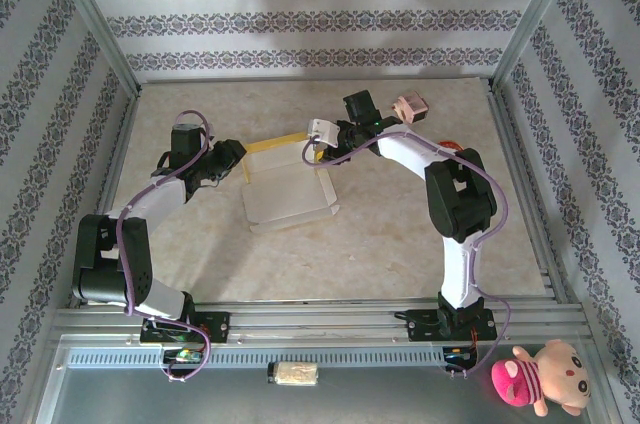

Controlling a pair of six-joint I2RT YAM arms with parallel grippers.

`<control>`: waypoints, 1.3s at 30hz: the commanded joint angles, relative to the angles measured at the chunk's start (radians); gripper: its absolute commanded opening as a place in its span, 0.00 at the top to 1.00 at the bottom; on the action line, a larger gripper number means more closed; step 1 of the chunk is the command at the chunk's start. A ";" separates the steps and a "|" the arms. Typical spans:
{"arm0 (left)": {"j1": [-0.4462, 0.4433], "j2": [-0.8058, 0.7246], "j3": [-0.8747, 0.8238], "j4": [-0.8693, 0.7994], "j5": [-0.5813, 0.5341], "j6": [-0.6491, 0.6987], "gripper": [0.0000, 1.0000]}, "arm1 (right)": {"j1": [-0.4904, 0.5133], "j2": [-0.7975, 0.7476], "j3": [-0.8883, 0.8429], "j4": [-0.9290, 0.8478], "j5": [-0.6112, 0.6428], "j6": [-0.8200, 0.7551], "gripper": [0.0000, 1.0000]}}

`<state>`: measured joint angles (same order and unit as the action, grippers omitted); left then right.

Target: Fold the paper box

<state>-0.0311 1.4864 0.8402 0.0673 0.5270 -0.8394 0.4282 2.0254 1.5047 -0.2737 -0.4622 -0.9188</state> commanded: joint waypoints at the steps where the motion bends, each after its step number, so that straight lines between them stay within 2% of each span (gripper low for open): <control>1: -0.004 0.003 -0.014 -0.093 -0.013 0.020 0.68 | 0.009 0.023 0.044 -0.031 -0.042 0.057 0.46; 13: -0.004 -0.016 -0.018 -0.101 -0.017 0.023 0.68 | 0.022 0.059 0.099 -0.058 -0.058 0.162 0.43; 19: -0.004 -0.020 -0.026 -0.100 -0.015 0.024 0.68 | 0.044 0.094 0.147 -0.062 -0.016 0.197 0.43; 25: -0.004 -0.022 -0.031 -0.095 -0.013 0.021 0.68 | 0.074 0.139 0.198 -0.064 0.105 0.275 0.50; 30: -0.004 -0.024 -0.035 -0.090 -0.010 0.020 0.68 | 0.105 0.155 0.220 -0.056 0.212 0.379 0.65; 34: -0.004 -0.029 -0.047 -0.050 0.016 -0.022 0.68 | 0.152 0.178 0.279 -0.123 0.393 0.500 0.72; 37: -0.004 -0.030 -0.055 -0.010 0.033 -0.052 0.65 | 0.178 0.184 0.299 -0.153 0.469 0.633 0.73; 39: -0.005 -0.032 -0.053 -0.018 0.022 -0.046 0.65 | 0.192 0.181 0.295 -0.155 0.506 0.721 0.70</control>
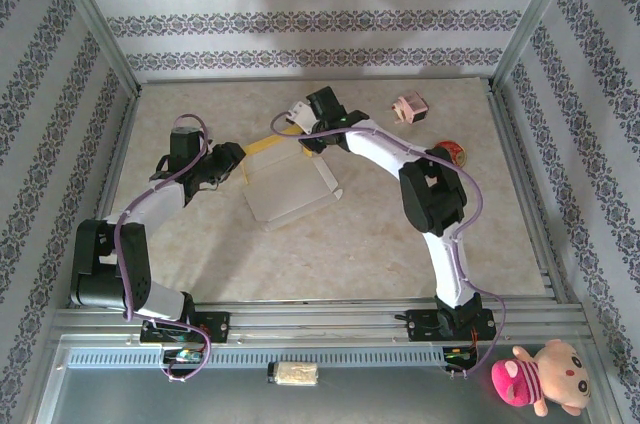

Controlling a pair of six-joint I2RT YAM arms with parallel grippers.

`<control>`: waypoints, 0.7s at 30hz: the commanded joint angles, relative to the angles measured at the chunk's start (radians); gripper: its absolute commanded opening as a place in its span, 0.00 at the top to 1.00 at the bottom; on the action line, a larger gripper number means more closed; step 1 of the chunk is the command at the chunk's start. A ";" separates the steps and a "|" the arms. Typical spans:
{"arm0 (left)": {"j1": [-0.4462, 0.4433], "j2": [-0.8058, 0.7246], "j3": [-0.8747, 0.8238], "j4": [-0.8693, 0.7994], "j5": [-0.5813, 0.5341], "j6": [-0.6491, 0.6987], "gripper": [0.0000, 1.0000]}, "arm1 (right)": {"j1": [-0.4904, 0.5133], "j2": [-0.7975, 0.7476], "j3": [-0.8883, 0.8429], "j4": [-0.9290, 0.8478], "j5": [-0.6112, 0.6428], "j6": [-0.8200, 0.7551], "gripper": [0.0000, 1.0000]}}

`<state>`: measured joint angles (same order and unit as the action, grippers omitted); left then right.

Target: Fold the paper box

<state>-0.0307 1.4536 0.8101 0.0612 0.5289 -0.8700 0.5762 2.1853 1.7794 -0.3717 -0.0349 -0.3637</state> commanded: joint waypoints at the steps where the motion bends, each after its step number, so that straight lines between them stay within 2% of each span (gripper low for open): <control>1: -0.005 -0.001 -0.022 -0.019 0.017 -0.011 0.65 | 0.053 0.022 0.022 -0.055 0.105 0.212 0.69; 8: -0.005 0.000 -0.020 -0.038 0.020 -0.004 0.64 | 0.061 0.056 -0.005 0.002 0.100 0.445 0.73; 12: -0.006 -0.008 -0.021 -0.042 0.016 -0.004 0.64 | 0.055 0.077 -0.028 0.054 0.029 0.498 0.79; 14: -0.006 -0.013 -0.020 -0.050 0.012 -0.002 0.64 | 0.052 0.078 -0.061 0.101 0.014 0.540 0.91; 16: -0.005 -0.017 -0.019 -0.053 0.008 -0.002 0.64 | 0.048 0.077 -0.090 0.143 0.012 0.589 0.97; 18: -0.006 -0.020 -0.021 -0.052 0.007 -0.003 0.64 | 0.048 0.079 -0.106 0.171 0.017 0.618 0.96; 21: -0.006 -0.023 -0.019 -0.059 0.006 0.001 0.64 | 0.051 0.094 -0.108 0.181 0.015 0.635 0.77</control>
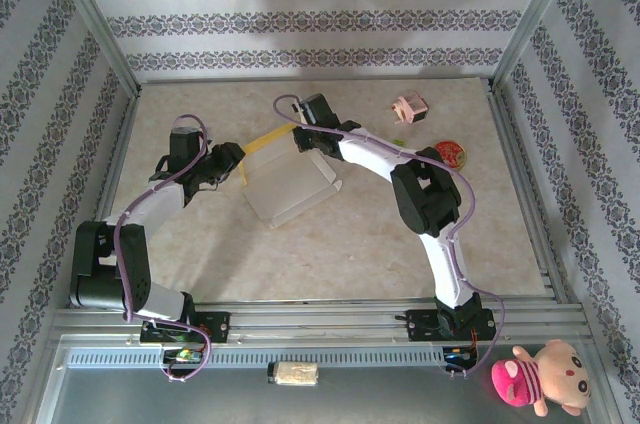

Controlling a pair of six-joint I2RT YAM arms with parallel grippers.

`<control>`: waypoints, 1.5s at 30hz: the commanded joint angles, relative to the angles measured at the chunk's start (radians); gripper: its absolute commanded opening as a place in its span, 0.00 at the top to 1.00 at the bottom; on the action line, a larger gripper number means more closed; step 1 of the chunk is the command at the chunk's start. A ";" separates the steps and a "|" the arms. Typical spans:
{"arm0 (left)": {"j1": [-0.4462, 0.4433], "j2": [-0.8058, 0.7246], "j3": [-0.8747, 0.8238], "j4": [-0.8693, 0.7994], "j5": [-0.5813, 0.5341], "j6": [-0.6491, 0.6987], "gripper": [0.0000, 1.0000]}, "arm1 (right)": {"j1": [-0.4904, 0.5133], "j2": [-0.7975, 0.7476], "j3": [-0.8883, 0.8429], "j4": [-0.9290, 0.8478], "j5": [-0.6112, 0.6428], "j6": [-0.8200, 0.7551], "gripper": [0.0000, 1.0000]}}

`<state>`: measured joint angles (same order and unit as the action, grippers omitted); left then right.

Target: Fold the paper box

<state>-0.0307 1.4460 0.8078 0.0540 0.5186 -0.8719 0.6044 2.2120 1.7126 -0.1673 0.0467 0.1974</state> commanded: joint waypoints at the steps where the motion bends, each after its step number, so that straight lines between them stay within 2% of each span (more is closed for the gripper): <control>1: -0.005 -0.016 -0.015 -0.054 0.017 0.004 0.64 | 0.021 0.074 -0.041 -0.021 -0.071 0.080 0.76; 4: -0.006 -0.015 -0.015 -0.054 0.017 0.006 0.64 | 0.017 0.087 -0.041 -0.004 -0.083 0.095 0.79; 7: -0.006 -0.012 -0.016 -0.051 0.020 0.004 0.64 | 0.012 0.094 -0.048 0.015 -0.080 0.114 0.92; 10: -0.006 -0.016 -0.019 -0.052 0.021 0.003 0.64 | 0.014 0.085 -0.068 0.039 -0.077 0.119 0.96; 13: -0.006 -0.022 -0.024 -0.049 0.018 0.004 0.64 | 0.014 0.067 -0.087 0.046 -0.057 0.119 0.93; 15: -0.006 -0.022 -0.021 -0.050 0.020 0.001 0.64 | 0.014 0.055 -0.096 0.051 -0.051 0.115 0.80; 16: -0.006 -0.025 -0.019 -0.049 0.023 -0.002 0.63 | 0.014 0.050 -0.097 0.049 -0.049 0.108 0.80; 19: -0.006 -0.033 -0.011 -0.052 0.022 -0.003 0.54 | 0.012 0.037 -0.093 0.044 -0.053 0.080 0.91; 22: -0.005 -0.068 -0.002 -0.068 0.013 0.006 0.42 | 0.008 -0.002 -0.112 0.039 -0.069 0.032 0.96; 24: -0.005 -0.112 0.008 -0.093 -0.006 0.023 0.33 | 0.004 -0.045 -0.132 0.017 -0.090 -0.038 0.99; 26: -0.005 -0.174 0.033 -0.152 -0.033 0.061 0.23 | -0.010 -0.103 -0.128 -0.076 -0.131 -0.155 1.00; 29: -0.005 -0.275 0.088 -0.273 -0.108 0.162 0.19 | -0.046 -0.182 -0.063 -0.309 -0.197 -0.385 1.00; 32: -0.005 -0.357 0.149 -0.402 -0.210 0.280 0.18 | -0.073 -0.200 0.118 -0.636 -0.174 -0.642 1.00; 35: -0.003 -0.415 0.178 -0.465 -0.297 0.357 0.19 | -0.073 -0.120 0.400 -1.025 -0.114 -0.885 0.96; 36: -0.003 -0.430 0.181 -0.472 -0.316 0.375 0.19 | -0.069 -0.106 0.461 -1.090 -0.080 -0.949 0.96; 39: 0.000 -0.453 0.180 -0.480 -0.340 0.393 0.19 | -0.034 -0.130 0.463 -1.142 -0.023 -1.125 1.00; 41: 0.001 -0.455 0.167 -0.468 -0.338 0.387 0.19 | 0.011 -0.071 0.512 -1.186 0.122 -1.222 1.00; 43: 0.000 -0.453 0.150 -0.448 -0.318 0.371 0.19 | 0.037 0.004 0.560 -1.177 0.245 -1.271 1.00; 45: 0.000 -0.451 0.135 -0.438 -0.294 0.354 0.19 | 0.049 0.062 0.576 -1.141 0.272 -1.273 1.00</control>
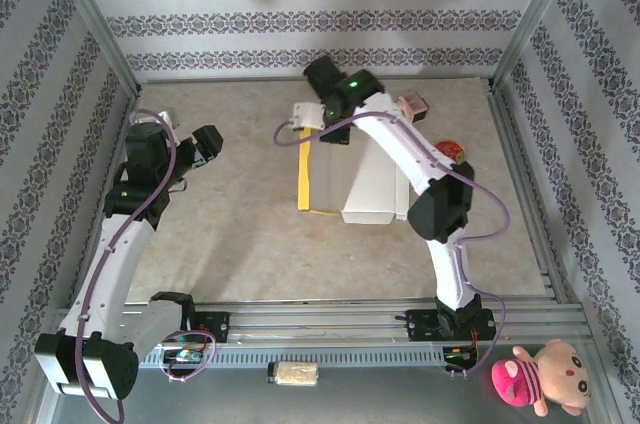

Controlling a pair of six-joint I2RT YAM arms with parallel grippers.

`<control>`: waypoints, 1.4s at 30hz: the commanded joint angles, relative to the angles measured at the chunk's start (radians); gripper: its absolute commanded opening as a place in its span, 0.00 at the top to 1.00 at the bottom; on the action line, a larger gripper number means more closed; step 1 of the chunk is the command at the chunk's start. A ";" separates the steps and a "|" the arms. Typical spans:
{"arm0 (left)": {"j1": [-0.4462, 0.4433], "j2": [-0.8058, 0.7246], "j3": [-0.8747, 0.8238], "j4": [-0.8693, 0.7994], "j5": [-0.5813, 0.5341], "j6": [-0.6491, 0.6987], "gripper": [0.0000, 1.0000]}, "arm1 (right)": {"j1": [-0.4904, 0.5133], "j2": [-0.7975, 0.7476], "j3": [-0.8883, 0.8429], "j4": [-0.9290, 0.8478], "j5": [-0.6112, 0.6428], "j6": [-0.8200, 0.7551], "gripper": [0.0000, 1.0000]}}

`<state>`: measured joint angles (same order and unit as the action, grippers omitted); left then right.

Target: Fold the paper box

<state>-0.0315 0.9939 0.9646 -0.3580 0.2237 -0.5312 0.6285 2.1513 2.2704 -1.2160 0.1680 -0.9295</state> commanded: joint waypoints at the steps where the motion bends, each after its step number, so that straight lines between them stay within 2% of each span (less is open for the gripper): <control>1: 0.001 -0.001 -0.030 -0.025 0.007 0.006 0.19 | 0.032 0.147 0.029 -0.089 0.160 -0.137 1.00; 6: 0.001 -0.029 -0.071 -0.012 0.016 -0.020 0.19 | 0.108 0.262 -0.024 0.018 0.201 -0.067 1.00; 11: 0.001 -0.034 -0.076 -0.024 0.028 -0.022 0.19 | 0.162 0.390 -0.018 0.024 0.238 0.070 1.00; 14: 0.001 -0.035 -0.083 -0.018 0.038 -0.030 0.19 | 0.186 0.445 -0.002 0.029 0.225 0.126 1.00; 17: 0.001 -0.031 -0.084 -0.015 0.040 -0.037 0.19 | 0.208 0.463 -0.016 0.043 0.205 0.135 0.95; 26: 0.001 -0.029 -0.105 0.008 0.050 -0.059 0.19 | 0.229 0.349 -0.039 0.099 0.239 0.111 0.76; 31: 0.001 -0.029 -0.112 0.022 0.054 -0.067 0.19 | 0.238 0.272 -0.033 0.102 0.245 0.119 0.71; 36: 0.001 -0.023 -0.111 0.022 0.053 -0.060 0.19 | 0.240 0.199 -0.100 0.140 0.193 0.142 0.64; 42: 0.001 -0.015 -0.111 0.025 0.057 -0.056 0.19 | 0.224 0.239 -0.118 0.154 0.209 0.108 0.62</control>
<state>-0.0315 0.9779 0.8612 -0.3592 0.2619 -0.5838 0.8547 2.3634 2.1681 -1.0649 0.3870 -0.8112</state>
